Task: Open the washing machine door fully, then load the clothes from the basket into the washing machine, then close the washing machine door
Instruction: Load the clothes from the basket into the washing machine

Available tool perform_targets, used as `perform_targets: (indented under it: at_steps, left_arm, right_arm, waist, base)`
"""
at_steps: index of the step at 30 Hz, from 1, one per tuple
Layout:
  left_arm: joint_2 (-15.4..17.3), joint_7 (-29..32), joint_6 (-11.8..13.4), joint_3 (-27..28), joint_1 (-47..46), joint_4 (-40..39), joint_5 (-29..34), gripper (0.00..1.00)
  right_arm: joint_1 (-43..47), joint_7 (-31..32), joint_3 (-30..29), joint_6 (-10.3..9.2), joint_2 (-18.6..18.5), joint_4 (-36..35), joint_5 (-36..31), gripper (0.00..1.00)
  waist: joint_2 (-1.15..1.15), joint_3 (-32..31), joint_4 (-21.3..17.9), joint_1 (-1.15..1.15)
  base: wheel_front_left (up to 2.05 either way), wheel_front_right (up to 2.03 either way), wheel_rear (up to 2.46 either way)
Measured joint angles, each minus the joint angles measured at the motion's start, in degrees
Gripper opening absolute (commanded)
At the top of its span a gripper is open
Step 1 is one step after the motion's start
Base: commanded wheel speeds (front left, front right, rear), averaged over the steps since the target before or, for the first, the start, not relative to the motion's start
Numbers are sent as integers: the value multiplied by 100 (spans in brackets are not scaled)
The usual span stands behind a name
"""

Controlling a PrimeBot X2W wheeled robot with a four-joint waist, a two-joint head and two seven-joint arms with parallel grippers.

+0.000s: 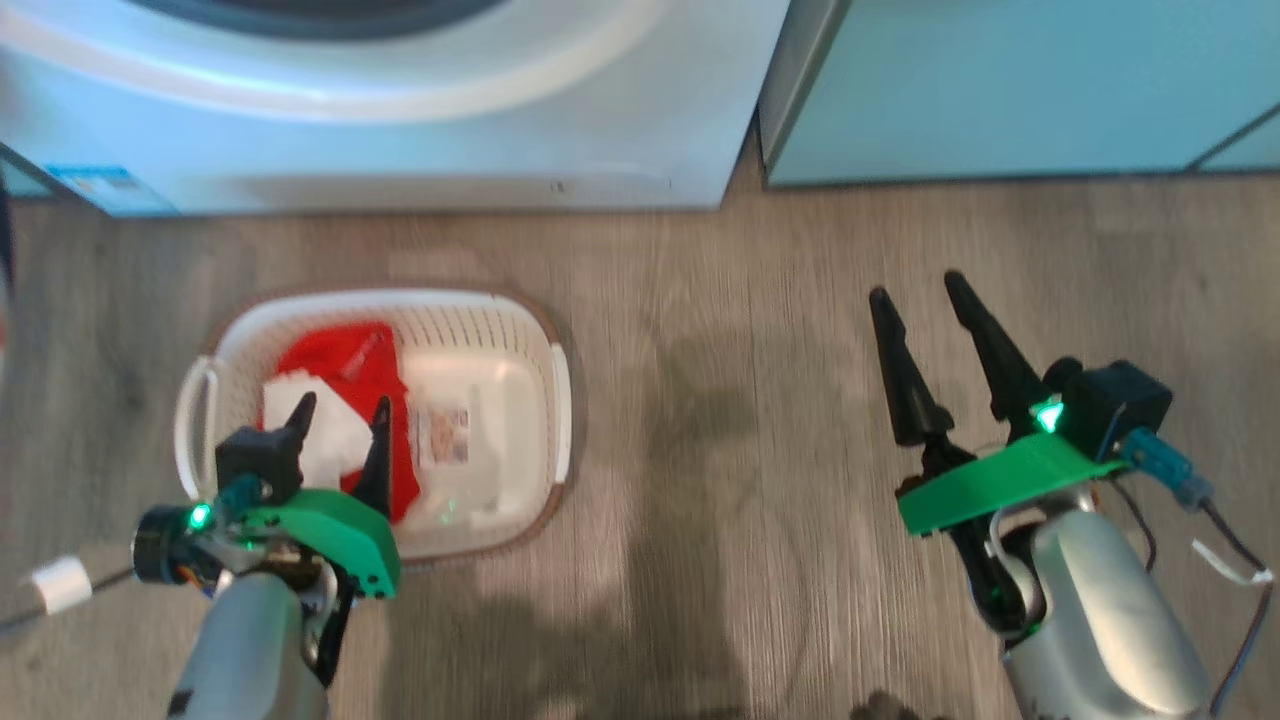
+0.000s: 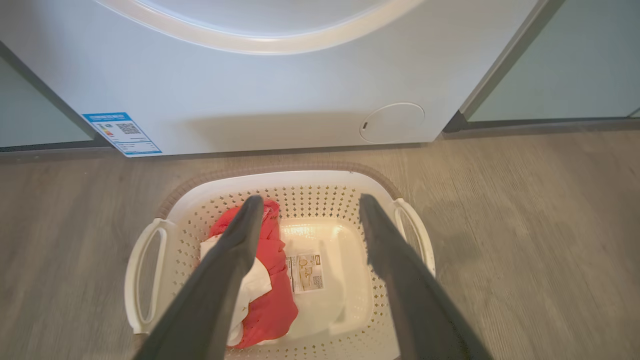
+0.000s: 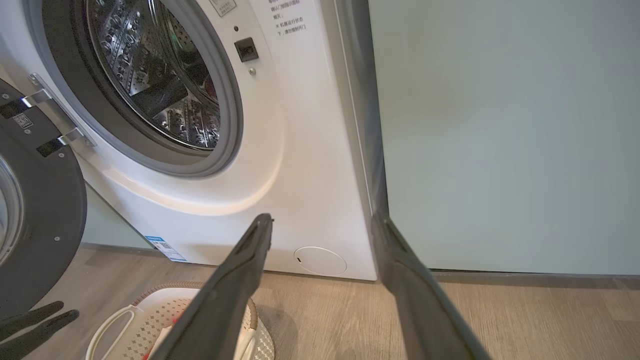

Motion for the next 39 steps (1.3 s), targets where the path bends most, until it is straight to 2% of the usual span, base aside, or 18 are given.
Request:
perform_targets:
  at_steps: [9, 16, 20, 26, 29, 35, 39]
  left_arm:
    - [441, 26, -1, -237, -1492, 2156, 345, 100]
    - [784, 34, -43, -453, -2621, 3272, 570, 100]
    - [961, 171, 16, -623, -3122, 3729, 766, 100]
    - [1205, 402, 73, -692, -3456, 4013, 798, 100]
    - [1305, 539, 166, -526, -3620, 4089, 625, 100]
    - [1561, 720, 313, -542, -3861, 4134, 604, 100]
    - [1679, 844, 370, -732, -3939, 4146, 754, 100]
  right_arm:
    - [-351, 0, -26, 0, -1, -293, -1, 100]
    - [-594, 0, 8, 0, 0, -490, 107, 100]
    - [-707, 0, 58, 0, 0, -569, 227, 100]
    - [-806, 0, 225, 0, -1, -668, 439, 100]
    - [-808, 0, 287, 0, 1, -726, 527, 100]
    - [-818, 0, 388, 0, 2, -762, 619, 100]
    - [-840, 0, 441, 0, 2, -794, 622, 100]
  waist:
    - [0, 1265, -102, 1]
    - [0, 2171, -278, 2]
    - [0, 2610, -418, 1]
    - [0, 3023, -724, 0]
    - [0, 3222, -854, 0]
    - [0, 3573, -1070, 0]
    - [0, 3723, -1153, 0]
  base:
    - [0, 0, 0]
    - [0, 0, 0]
    - [0, 0, 0]
    - [0, 0, 0]
    - [0, 0, 0]
    - [0, 0, 0]
    - [0, 0, 0]
